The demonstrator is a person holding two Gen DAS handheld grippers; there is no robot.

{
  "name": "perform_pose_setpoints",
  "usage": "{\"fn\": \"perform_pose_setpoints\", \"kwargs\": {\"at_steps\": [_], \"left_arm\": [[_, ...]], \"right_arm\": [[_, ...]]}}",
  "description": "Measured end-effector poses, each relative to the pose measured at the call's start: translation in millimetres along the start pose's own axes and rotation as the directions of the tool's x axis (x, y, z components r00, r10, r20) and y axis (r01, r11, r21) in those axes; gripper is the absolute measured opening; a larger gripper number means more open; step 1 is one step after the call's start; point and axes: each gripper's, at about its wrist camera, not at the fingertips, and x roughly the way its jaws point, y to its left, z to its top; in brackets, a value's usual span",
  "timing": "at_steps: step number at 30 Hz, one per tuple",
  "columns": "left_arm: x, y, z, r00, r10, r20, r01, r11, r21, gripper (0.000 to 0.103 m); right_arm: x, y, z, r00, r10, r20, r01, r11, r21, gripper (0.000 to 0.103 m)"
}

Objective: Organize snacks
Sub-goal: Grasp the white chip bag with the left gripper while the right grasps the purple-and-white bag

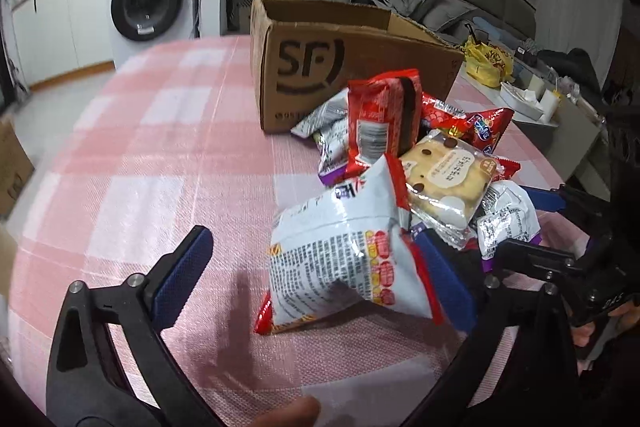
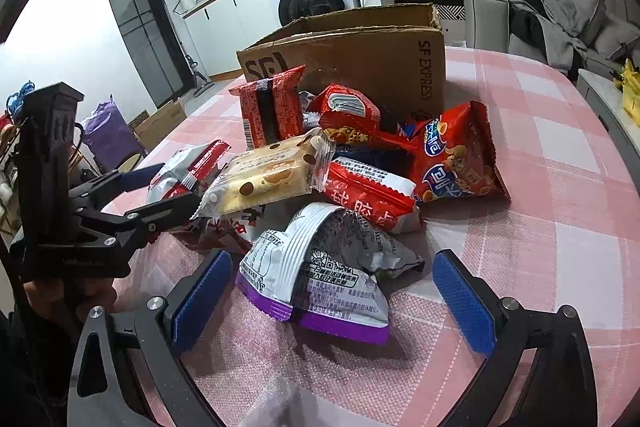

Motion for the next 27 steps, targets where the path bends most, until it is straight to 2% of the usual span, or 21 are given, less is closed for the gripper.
{"fn": "perform_pose_setpoints", "kwargs": {"at_steps": [1, 3, 6, 11, 14, 16, 17, 18, 23, 25, 27], "left_arm": [[3, 0, 0, 1.0, -0.016, -0.012, 0.016, 1.0, -0.003, 0.088], [9, 1, 0, 0.998, -0.042, -0.042, 0.041, 0.999, -0.007, 0.067], [12, 3, -1, 0.998, -0.047, -0.045, 0.046, 0.999, -0.018, 0.061], [13, 6, -3, 0.998, -0.058, -0.038, 0.057, 0.998, -0.031, 0.057], [11, 6, -2, 0.999, -0.037, -0.017, 0.036, 0.999, -0.021, 0.057], [4, 7, 0, 1.0, -0.02, -0.002, 0.02, 1.0, -0.017, 0.056], [2, 9, 1, 1.0, -0.021, 0.008, 0.021, 1.0, -0.023, 0.056], [-1, 11, 1, 1.0, -0.022, 0.014, 0.022, 0.999, -0.028, 0.056], [-12, 15, 1, 0.999, -0.02, 0.034, 0.021, 0.999, -0.031, 0.056], [-17, 13, 2, 0.999, -0.019, 0.045, 0.02, 1.0, -0.024, 0.056], [-22, 12, 2, 0.998, -0.025, 0.056, 0.026, 0.999, -0.019, 0.056]], "right_arm": [[3, 2, 2, 1.0, -0.003, -0.004, 0.003, 1.0, -0.009, 0.102], [5, 4, 2, 1.0, -0.001, -0.01, 0.001, 1.0, -0.017, 0.102], [11, 8, 5, 1.0, -0.005, -0.018, 0.005, 1.0, -0.026, 0.099], [14, 8, 7, 1.0, -0.005, -0.019, 0.005, 1.0, -0.019, 0.091], [9, 7, 5, 1.0, -0.004, -0.011, 0.004, 1.0, -0.017, 0.079], [3, 2, 0, 1.0, -0.01, -0.004, 0.01, 1.0, 0.002, 0.065], [0, -1, -2, 1.0, -0.012, 0.002, 0.012, 1.0, 0.013, 0.062], [-4, -4, -4, 1.0, 0.008, 0.012, -0.009, 1.0, 0.023, 0.054], [-16, -2, -11, 0.999, 0.0, 0.037, -0.001, 1.0, 0.017, 0.049], [-20, -1, -13, 0.999, 0.005, 0.043, -0.005, 1.0, 0.016, 0.04], [-27, 0, -16, 0.998, 0.007, 0.055, -0.007, 1.0, 0.012, 0.04]]}}
